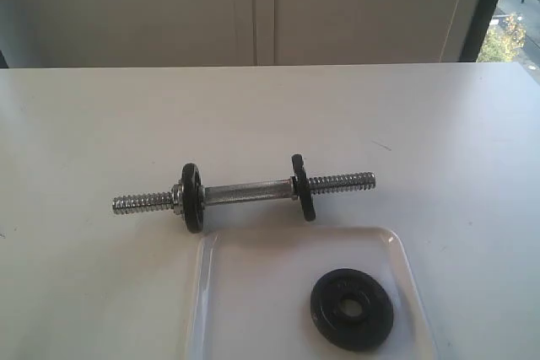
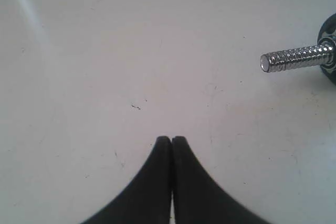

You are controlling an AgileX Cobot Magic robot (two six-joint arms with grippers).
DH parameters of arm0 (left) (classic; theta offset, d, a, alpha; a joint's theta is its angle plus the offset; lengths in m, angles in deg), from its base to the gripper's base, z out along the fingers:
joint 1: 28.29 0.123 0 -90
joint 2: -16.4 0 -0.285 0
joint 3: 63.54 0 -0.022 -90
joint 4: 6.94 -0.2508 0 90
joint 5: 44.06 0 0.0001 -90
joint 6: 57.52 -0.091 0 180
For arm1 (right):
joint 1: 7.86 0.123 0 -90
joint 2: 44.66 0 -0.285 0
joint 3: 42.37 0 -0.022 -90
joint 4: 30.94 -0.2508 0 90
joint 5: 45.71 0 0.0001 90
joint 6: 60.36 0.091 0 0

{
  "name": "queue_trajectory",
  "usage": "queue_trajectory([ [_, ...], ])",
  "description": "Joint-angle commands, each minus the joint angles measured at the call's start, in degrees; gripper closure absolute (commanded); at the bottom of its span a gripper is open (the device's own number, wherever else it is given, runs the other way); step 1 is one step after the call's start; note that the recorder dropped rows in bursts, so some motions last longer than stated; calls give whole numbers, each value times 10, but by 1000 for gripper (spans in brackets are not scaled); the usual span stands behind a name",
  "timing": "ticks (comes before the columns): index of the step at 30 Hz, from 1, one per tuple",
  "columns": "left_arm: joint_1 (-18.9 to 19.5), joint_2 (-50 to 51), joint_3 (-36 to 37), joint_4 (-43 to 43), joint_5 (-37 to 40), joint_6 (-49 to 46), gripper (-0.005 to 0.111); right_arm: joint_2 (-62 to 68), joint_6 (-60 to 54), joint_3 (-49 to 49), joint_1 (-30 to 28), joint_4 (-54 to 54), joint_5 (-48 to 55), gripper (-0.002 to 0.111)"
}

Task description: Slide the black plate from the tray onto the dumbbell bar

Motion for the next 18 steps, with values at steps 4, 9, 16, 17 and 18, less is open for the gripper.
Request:
queue_trajectory([
  [4,-2,-3,2,6,2,2,107,-3,1,0,17,1,-2,108],
  [9,-2,-3,2,6,2,2,107,-3,1,0,33,1,-2,108],
  [16,-2,-3,2,6,-42,1,107,-3,1,0,33,1,-2,108],
  [17,-2,-3,2,6,-63,2,107,-3,1,0,33,1,-2,108],
  [18,-2,-3,2,6,-83,2,107,-3,1,0,33,1,-2,108],
])
